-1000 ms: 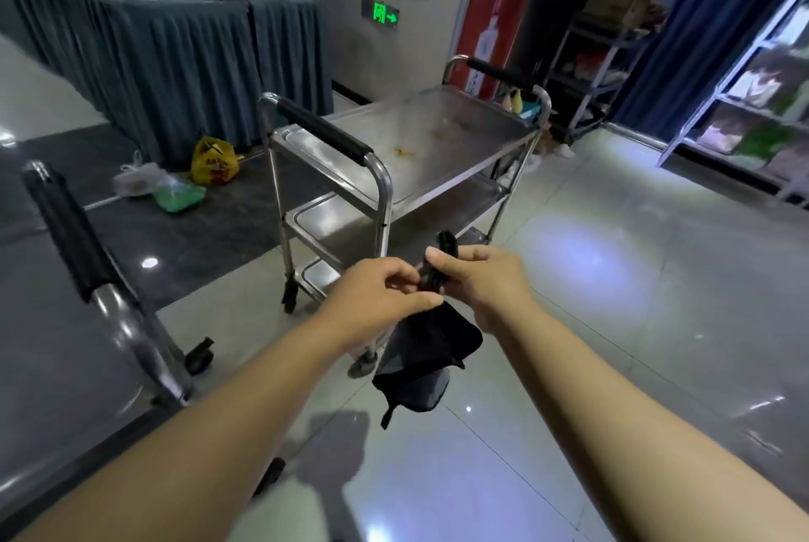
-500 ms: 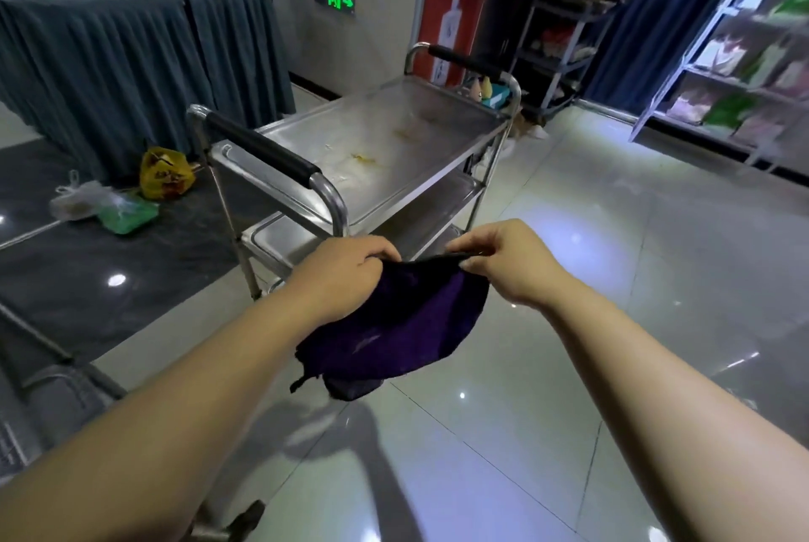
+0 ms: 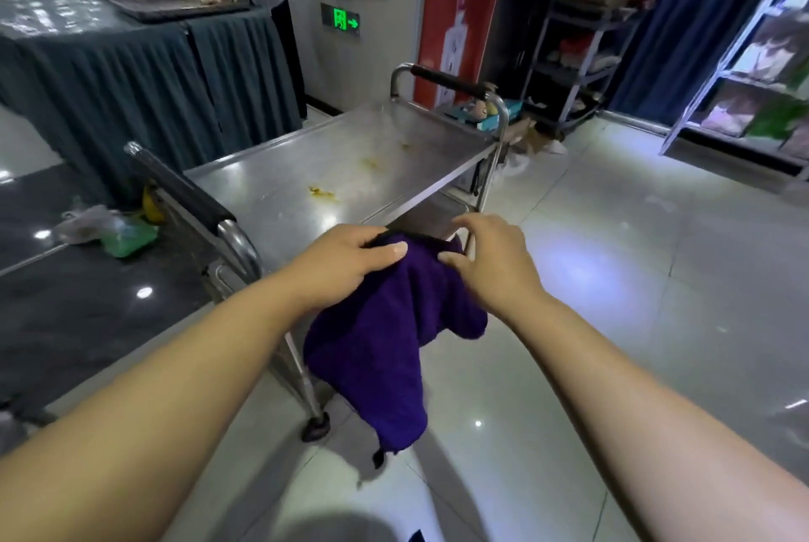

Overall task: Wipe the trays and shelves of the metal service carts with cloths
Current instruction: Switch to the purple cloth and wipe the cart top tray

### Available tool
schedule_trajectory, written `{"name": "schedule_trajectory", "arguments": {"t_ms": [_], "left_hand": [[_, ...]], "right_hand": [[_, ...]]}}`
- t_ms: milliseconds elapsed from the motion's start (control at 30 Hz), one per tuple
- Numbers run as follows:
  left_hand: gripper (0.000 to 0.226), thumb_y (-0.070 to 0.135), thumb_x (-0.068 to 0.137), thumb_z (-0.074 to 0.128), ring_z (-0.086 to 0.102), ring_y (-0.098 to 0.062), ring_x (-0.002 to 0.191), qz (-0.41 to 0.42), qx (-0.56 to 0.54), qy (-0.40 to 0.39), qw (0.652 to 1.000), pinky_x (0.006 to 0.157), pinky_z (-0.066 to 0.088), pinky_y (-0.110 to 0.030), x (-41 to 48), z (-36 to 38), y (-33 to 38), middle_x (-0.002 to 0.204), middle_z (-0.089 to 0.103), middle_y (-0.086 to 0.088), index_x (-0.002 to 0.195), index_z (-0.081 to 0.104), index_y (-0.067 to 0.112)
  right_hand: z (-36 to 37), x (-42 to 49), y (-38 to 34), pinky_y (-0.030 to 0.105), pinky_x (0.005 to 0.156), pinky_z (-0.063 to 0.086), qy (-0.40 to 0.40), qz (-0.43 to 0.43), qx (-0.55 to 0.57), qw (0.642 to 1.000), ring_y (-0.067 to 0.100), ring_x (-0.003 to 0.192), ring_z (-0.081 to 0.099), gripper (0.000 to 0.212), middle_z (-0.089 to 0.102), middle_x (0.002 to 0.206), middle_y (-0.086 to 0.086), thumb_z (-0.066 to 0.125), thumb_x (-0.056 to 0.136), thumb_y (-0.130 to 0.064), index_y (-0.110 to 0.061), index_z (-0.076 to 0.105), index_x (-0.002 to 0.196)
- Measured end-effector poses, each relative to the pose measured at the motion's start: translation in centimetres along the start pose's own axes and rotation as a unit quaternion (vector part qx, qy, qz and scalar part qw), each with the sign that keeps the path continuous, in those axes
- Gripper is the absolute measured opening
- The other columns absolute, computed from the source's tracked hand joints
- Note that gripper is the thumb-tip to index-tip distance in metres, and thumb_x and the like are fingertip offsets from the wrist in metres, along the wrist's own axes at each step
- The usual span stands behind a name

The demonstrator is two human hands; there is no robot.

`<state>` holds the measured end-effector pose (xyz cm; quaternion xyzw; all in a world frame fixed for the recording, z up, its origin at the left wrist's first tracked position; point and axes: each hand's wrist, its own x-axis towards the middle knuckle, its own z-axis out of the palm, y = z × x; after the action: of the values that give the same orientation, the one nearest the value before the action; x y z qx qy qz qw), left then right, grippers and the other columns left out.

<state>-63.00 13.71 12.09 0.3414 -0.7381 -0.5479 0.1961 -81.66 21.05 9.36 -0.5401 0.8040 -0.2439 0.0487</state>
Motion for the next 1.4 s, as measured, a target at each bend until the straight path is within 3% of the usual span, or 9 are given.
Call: {"name": "schedule_trajectory", "arguments": {"t_ms": [267,433,533,600,767,933,1100,1233,1400], "left_hand": [[0.013,0.020,0.094,0.053,0.063,-0.018,0.081,0.005,-0.181,0.115,0.977,0.076,0.052,-0.031,5.7,3.3,4.6,0.084,0.068,-0.001,0.089,0.065,0.023],[0.014,0.013,0.095,0.048,0.066,-0.008,0.068,0.090,-0.279,0.110,0.950,0.060,0.053,-0.021,7.4,3.3,8.5,0.075,0.070,0.004,0.095,0.062,0.017],[0.014,0.016,0.094,0.050,0.065,-0.009,0.071,0.117,-0.259,0.144,0.948,0.063,0.054,-0.023,8.4,2.1,10.0,0.078,0.068,0.004,0.091,0.063,0.018],[0.013,0.019,0.094,0.051,0.066,-0.009,0.074,0.110,-0.245,0.196,0.943,0.065,0.054,-0.025,9.0,1.1,10.1,0.082,0.068,0.004,0.091,0.064,0.021],[0.013,0.028,0.095,0.051,0.062,-0.014,0.080,0.040,-0.132,0.295,0.945,0.074,0.051,-0.034,11.2,-1.1,6.8,0.088,0.065,0.003,0.088,0.061,0.026],[0.013,0.027,0.095,0.051,0.061,-0.018,0.086,-0.020,-0.125,0.329,0.936,0.081,0.050,-0.039,13.3,-2.3,1.9,0.092,0.065,0.002,0.085,0.060,0.029],[0.011,0.023,0.094,0.052,0.060,-0.030,0.101,-0.060,-0.157,0.329,0.929,0.094,0.047,-0.054,16.1,-4.5,-1.1,0.101,0.064,-0.007,0.087,0.061,0.025],[0.011,0.026,0.092,0.053,0.061,-0.032,0.100,-0.048,-0.165,0.325,0.930,0.091,0.047,-0.051,18.4,-6.9,-2.0,0.099,0.066,-0.006,0.087,0.063,0.026],[0.011,0.028,0.089,0.056,0.063,-0.026,0.099,-0.030,-0.159,0.332,0.929,0.092,0.049,-0.048,20.3,-10.2,-2.7,0.099,0.069,0.000,0.085,0.066,0.034]], "right_hand": [[1.9,0.3,8.4,0.028,0.072,0.038,-0.099,0.166,0.223,0.955,0.017,0.090,0.055,0.043,0.060,0.106,0.002,0.055,0.090,-0.046,-0.014,0.053,0.118],[1.7,3.6,9.1,0.029,0.068,0.040,-0.144,0.164,0.312,0.925,0.017,0.074,0.047,0.050,0.050,0.077,-0.005,0.042,0.087,-0.066,-0.016,0.047,0.081],[1.2,5.7,8.7,0.040,0.097,0.046,-0.216,0.138,0.448,0.857,0.019,0.100,0.060,0.073,0.062,0.104,-0.003,0.052,0.075,-0.074,-0.011,0.051,0.113],[1.2,6.6,8.6,0.030,0.081,0.055,-0.277,0.139,0.499,0.809,0.016,0.095,0.068,0.076,0.070,0.107,-0.002,0.063,0.067,-0.068,-0.014,0.056,0.120],[2.9,8.4,8.4,0.024,0.055,0.041,-0.231,0.086,0.245,0.938,0.011,0.062,0.059,0.048,0.062,0.070,-0.002,0.063,0.076,-0.062,-0.015,0.060,0.072],[3.6,11.5,9.1,0.033,0.069,0.036,-0.177,0.079,0.084,0.977,0.023,0.082,0.051,0.041,0.055,0.088,0.003,0.038,0.094,-0.055,-0.015,0.050,0.091],[2.9,15.3,8.8,0.031,0.058,0.040,-0.182,0.154,0.196,0.951,0.021,0.076,0.055,0.031,0.058,0.093,0.007,0.041,0.096,-0.048,-0.017,0.042,0.097],[1.9,19.2,7.7,0.044,0.075,0.057,-0.173,0.242,0.454,0.840,0.031,0.093,0.065,0.037,0.065,0.107,0.010,0.072,0.079,-0.006,-0.016,0.058,0.111],[1.7,23.4,5.5,0.035,0.064,0.057,-0.106,0.195,0.499,0.838,0.019,0.078,0.069,0.021,0.073,0.086,0.002,0.070,0.079,-0.004,-0.018,0.068,0.096]]}}
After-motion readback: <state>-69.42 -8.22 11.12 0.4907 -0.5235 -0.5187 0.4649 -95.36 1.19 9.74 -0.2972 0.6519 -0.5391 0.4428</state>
